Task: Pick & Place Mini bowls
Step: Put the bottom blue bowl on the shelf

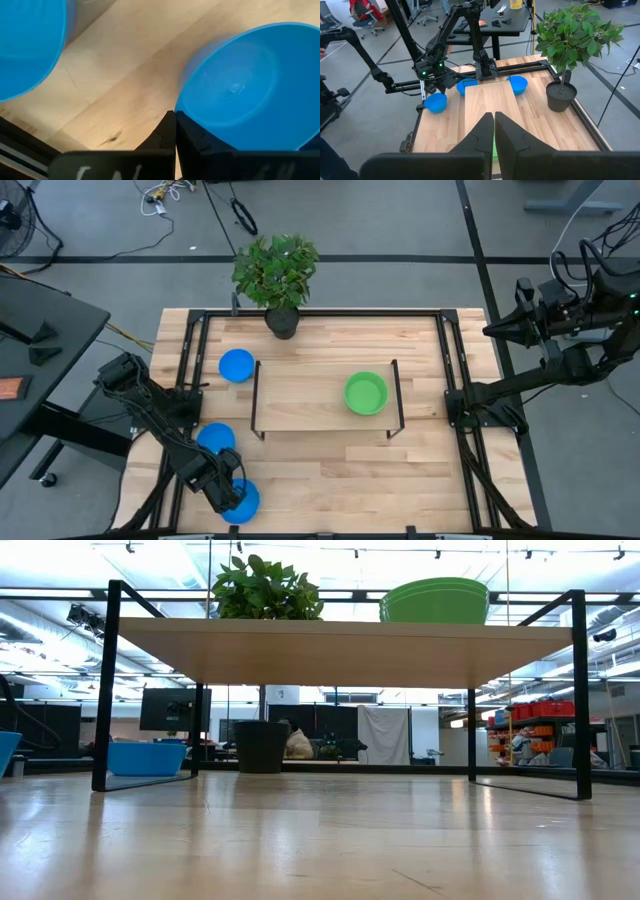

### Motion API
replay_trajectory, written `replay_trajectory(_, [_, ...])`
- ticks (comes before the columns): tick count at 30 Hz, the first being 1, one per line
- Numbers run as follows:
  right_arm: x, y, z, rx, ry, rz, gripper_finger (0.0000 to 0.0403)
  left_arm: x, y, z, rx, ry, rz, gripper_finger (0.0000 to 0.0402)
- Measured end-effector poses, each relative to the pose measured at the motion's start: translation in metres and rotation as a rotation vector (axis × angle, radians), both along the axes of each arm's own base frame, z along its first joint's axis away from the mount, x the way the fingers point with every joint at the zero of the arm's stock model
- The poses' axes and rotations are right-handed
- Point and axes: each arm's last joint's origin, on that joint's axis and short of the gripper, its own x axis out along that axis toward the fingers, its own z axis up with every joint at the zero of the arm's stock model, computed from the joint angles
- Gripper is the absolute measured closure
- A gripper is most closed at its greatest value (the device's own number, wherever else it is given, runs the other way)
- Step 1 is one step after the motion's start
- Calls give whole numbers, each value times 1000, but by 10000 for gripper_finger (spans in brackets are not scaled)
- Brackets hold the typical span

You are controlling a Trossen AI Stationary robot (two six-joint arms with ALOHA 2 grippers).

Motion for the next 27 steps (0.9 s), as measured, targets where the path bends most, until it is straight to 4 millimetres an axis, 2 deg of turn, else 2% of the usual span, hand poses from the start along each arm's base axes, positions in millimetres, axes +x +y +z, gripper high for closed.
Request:
replay_trajectory(8, [0,0,0,0,0,0,382,7,-7,18,-7,-66,-1,401])
replay_trajectory(17, [0,0,0,0,0,0,382,9,-9,34,19,-63,-21,401])
replay_trajectory(21, [0,0,0,0,0,0,382,11,-9,52,48,-70,-22,401])
replay_trajectory(27, [0,0,0,0,0,0,382,13,-8,90,95,-102,-24,401])
